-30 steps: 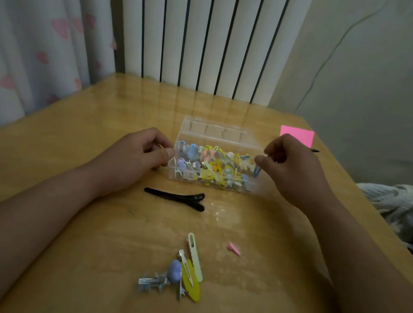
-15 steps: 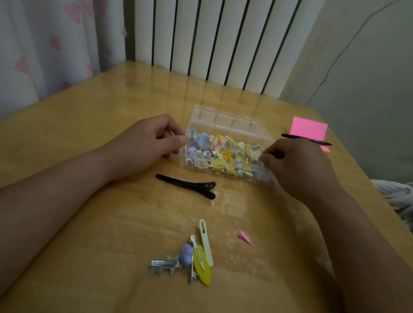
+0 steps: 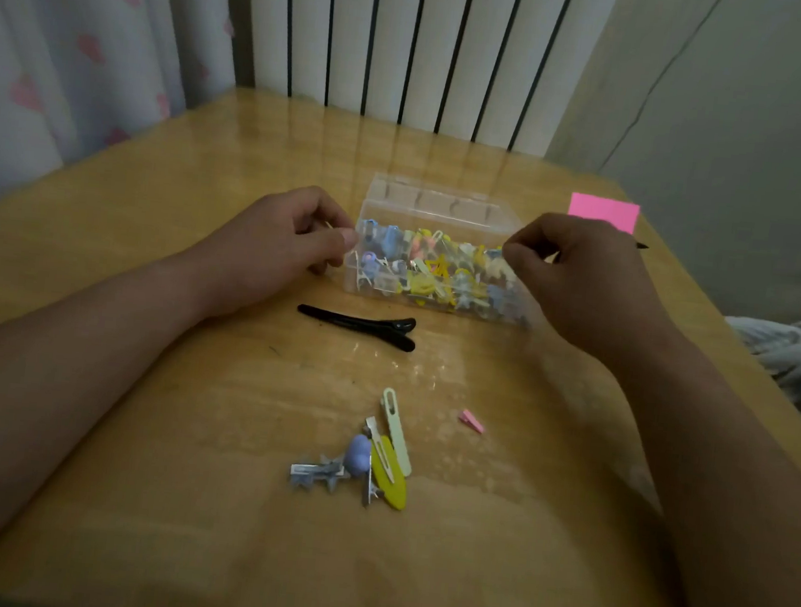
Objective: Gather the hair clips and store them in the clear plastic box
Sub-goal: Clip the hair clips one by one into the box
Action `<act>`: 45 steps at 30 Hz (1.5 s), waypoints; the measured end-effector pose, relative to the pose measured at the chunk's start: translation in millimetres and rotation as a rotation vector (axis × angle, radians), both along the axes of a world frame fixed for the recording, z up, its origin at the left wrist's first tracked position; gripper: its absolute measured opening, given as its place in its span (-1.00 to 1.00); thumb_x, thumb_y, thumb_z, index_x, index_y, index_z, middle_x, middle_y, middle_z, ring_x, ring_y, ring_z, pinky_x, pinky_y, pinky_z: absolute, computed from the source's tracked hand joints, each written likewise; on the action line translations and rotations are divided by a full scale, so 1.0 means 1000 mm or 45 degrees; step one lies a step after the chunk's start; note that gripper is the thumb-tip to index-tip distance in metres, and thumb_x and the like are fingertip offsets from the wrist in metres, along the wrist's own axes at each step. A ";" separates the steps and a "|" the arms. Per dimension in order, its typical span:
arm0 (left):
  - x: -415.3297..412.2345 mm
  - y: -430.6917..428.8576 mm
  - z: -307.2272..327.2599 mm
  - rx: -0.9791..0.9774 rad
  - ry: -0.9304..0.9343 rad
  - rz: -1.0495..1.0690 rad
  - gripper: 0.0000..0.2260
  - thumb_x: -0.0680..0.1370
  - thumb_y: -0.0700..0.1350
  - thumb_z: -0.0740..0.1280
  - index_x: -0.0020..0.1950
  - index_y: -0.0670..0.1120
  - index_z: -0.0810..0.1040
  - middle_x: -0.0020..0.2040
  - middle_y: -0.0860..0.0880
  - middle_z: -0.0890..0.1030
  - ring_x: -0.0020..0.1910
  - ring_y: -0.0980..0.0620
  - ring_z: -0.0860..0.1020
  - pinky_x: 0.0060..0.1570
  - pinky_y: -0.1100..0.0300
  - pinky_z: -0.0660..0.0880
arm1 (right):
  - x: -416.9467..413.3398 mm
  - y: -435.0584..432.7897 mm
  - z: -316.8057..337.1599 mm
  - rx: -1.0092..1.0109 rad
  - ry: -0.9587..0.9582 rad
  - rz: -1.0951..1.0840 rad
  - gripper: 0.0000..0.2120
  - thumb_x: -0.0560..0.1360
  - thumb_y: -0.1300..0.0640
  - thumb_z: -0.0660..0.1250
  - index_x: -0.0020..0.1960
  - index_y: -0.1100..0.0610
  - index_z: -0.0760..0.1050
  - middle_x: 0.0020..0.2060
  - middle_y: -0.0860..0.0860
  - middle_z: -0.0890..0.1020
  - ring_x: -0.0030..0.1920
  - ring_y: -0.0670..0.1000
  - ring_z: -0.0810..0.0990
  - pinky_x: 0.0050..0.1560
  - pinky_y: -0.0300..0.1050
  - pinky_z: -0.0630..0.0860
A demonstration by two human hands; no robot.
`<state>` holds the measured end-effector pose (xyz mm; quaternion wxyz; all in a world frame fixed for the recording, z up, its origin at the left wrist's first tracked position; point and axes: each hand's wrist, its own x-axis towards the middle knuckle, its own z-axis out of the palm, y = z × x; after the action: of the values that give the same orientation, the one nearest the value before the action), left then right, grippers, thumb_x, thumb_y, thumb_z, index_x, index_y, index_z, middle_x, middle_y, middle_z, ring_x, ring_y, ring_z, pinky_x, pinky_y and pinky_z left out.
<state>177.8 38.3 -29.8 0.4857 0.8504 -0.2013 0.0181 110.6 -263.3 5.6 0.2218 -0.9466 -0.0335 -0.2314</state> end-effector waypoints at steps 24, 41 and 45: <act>-0.001 -0.001 0.002 -0.012 0.012 -0.002 -0.86 0.66 -0.05 0.40 0.17 -0.06 0.64 0.01 -0.11 0.73 -0.09 0.09 0.68 -0.11 0.40 0.57 | -0.040 0.040 0.030 -0.426 1.033 0.602 -0.99 0.59 0.01 0.46 -0.01 -0.08 0.64 -0.14 -0.14 0.70 -0.15 -0.17 0.65 -0.20 -0.30 0.55; -0.001 0.000 0.001 -0.017 0.027 -0.007 -0.89 0.65 0.01 0.41 0.13 0.03 0.64 -0.04 -0.05 0.72 -0.08 0.09 0.68 0.09 0.08 0.60 | 0.004 -0.019 -0.003 0.128 0.287 -0.018 -0.88 0.60 0.02 0.46 -0.08 0.03 0.65 -0.26 -0.11 0.55 -0.26 -0.12 0.46 -0.27 -0.14 0.31; -0.002 0.001 0.001 -0.018 0.025 -0.014 -0.89 0.65 0.01 0.40 0.13 0.03 0.64 -0.03 -0.05 0.72 -0.06 0.08 0.69 0.10 0.08 0.60 | 0.005 -0.021 0.000 -0.003 0.302 -0.052 -0.90 0.61 0.01 0.45 -0.06 0.00 0.64 -0.24 -0.11 0.54 -0.25 -0.11 0.46 -0.28 -0.10 0.31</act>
<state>176.1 39.2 -28.8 0.4937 0.8460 -0.2012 0.0084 115.5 -284.7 5.1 0.2185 -0.9681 0.0119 -0.1220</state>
